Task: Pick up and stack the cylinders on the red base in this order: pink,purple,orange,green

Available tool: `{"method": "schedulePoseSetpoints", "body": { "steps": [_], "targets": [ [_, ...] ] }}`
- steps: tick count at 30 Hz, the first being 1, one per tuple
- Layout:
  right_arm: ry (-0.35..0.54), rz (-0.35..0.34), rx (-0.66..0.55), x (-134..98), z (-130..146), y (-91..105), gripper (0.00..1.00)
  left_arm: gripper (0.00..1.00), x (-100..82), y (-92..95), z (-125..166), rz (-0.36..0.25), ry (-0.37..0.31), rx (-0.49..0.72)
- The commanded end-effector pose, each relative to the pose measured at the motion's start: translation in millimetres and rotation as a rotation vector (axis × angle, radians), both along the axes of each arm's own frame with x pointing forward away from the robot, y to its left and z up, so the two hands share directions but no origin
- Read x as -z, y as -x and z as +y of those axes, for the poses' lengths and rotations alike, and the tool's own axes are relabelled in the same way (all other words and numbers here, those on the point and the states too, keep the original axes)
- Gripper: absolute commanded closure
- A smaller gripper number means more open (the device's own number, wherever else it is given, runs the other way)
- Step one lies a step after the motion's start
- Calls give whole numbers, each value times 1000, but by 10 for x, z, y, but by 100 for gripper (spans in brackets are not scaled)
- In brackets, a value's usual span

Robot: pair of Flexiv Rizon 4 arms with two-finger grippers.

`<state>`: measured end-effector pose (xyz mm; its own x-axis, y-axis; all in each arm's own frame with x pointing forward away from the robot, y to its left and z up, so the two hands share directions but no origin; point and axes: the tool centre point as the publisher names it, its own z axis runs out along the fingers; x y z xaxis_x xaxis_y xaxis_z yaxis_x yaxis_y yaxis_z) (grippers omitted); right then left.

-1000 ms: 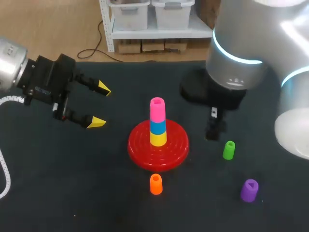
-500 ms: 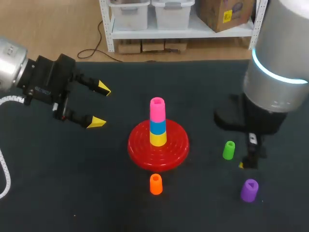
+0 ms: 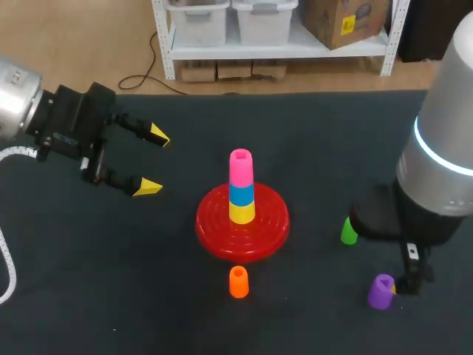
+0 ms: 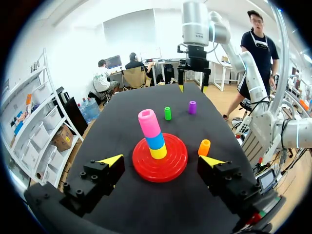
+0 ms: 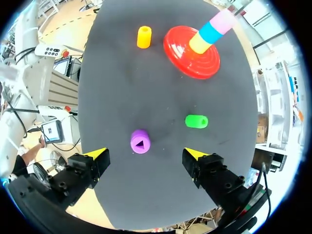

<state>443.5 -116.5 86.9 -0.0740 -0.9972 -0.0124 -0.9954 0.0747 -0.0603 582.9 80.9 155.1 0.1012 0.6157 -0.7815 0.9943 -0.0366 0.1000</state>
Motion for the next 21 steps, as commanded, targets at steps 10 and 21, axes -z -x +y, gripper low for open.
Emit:
{"method": "schedulePoseSetpoints", "body": {
  "steps": [10, 21],
  "targets": [
    [35, 45, 14, 260, 80, -9, 0, 0, 13, 1, 10, -4, 5, 1],
    [27, 36, 18, 368, 20, 23, 0, 0, 13, 1, 10, -4, 5, 1]
  ]
}}
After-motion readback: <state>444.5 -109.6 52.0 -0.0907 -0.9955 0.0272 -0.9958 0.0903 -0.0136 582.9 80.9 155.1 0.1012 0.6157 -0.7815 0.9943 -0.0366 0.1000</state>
